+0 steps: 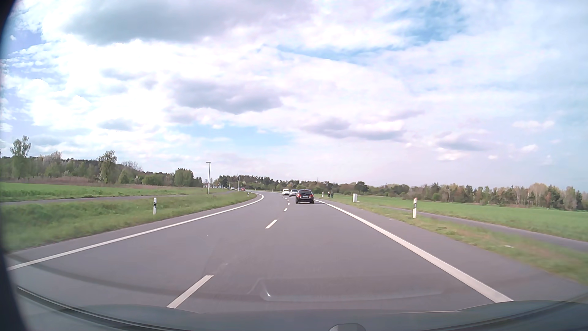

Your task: Follow the waypoints while adhering to traffic rules and regulations

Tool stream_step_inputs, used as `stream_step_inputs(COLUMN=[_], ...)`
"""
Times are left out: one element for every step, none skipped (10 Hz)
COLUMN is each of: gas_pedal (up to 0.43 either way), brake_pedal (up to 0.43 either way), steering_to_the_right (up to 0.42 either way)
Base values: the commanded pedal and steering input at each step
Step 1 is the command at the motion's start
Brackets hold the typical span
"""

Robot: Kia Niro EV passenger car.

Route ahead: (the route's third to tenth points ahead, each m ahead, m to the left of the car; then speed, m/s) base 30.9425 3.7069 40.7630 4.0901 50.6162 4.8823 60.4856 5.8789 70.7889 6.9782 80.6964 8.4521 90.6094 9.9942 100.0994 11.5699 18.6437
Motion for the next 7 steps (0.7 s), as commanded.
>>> stream_step_inputs(gas_pedal=[0.098,0.098,0.098,0.098,0.098,0.098,0.098], brake_pedal=[0.0,0.0,0.0,0.0,0.0,0.0,0.0], steering_to_the_right=[-0.009,-0.009,-0.009,-0.008,-0.008,-0.008,-0.008])
